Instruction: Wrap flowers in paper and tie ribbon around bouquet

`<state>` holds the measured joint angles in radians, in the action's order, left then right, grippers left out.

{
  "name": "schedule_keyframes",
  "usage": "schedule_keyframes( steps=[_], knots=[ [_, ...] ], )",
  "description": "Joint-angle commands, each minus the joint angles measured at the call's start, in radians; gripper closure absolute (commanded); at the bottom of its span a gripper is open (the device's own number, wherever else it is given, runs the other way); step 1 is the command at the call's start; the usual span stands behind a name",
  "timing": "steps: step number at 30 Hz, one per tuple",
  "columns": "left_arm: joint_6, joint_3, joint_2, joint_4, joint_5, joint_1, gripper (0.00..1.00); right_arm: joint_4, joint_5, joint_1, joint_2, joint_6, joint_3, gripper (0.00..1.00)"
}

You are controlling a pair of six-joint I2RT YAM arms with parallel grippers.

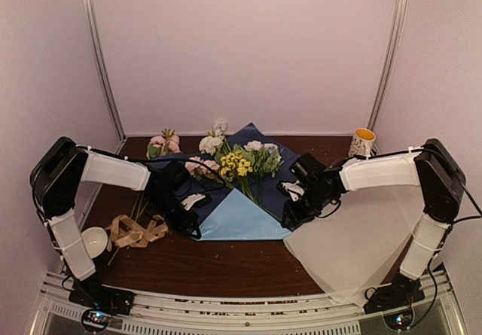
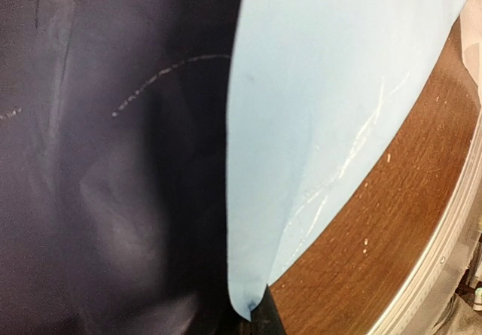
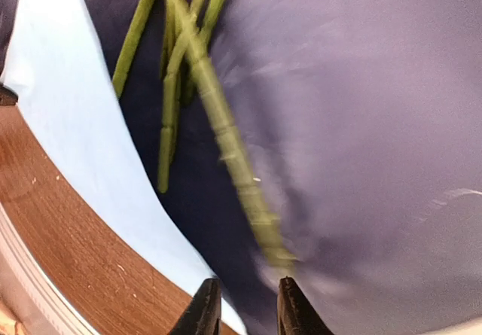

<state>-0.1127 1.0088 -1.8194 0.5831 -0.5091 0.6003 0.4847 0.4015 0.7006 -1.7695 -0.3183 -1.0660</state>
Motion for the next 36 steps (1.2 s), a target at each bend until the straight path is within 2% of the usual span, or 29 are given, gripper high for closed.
schedule_keyframes(
  steps=[1, 4, 6, 9, 12, 15, 19, 23, 36],
  knots=[
    [0.016, -0.028, -0.037, 0.087, 0.077, -0.009, 1.0, 0.143, -0.23, 0.009, 0.12, 0.017, -0.087, 0.73],
    [0.014, -0.029, -0.041, 0.08, 0.071, -0.008, 1.0, 0.1, -0.218, 0.074, 0.145, 0.048, -0.109, 0.74],
    [0.014, -0.028, -0.045, 0.075, 0.068, -0.009, 1.0, 0.017, -0.102, 0.134, 0.102, 0.056, -0.139, 0.78],
    [0.013, -0.026, -0.052, 0.075, 0.063, -0.01, 1.0, -0.09, 0.174, 0.197, -0.049, 0.041, -0.25, 0.88],
    [0.012, -0.033, -0.051, 0.069, 0.063, -0.009, 1.0, -0.13, 0.297, 0.222, -0.207, 0.011, -0.381, 0.96],
    [0.013, -0.033, -0.052, 0.064, 0.065, -0.009, 1.0, -0.149, 0.366, 0.214, -0.319, -0.048, -0.453, 0.99],
    [0.01, -0.03, -0.059, 0.061, 0.062, -0.01, 1.0, -0.127, 0.382, 0.187, -0.395, -0.11, -0.449, 1.0],
    [0.013, -0.03, -0.06, 0.061, 0.064, -0.009, 1.0, -0.09, 0.324, 0.152, -0.384, -0.111, -0.365, 1.0],
    [0.024, -0.024, -0.066, 0.074, 0.076, -0.008, 1.0, -0.052, 0.191, -0.001, -0.116, -0.075, 0.028, 1.0]
  ],
)
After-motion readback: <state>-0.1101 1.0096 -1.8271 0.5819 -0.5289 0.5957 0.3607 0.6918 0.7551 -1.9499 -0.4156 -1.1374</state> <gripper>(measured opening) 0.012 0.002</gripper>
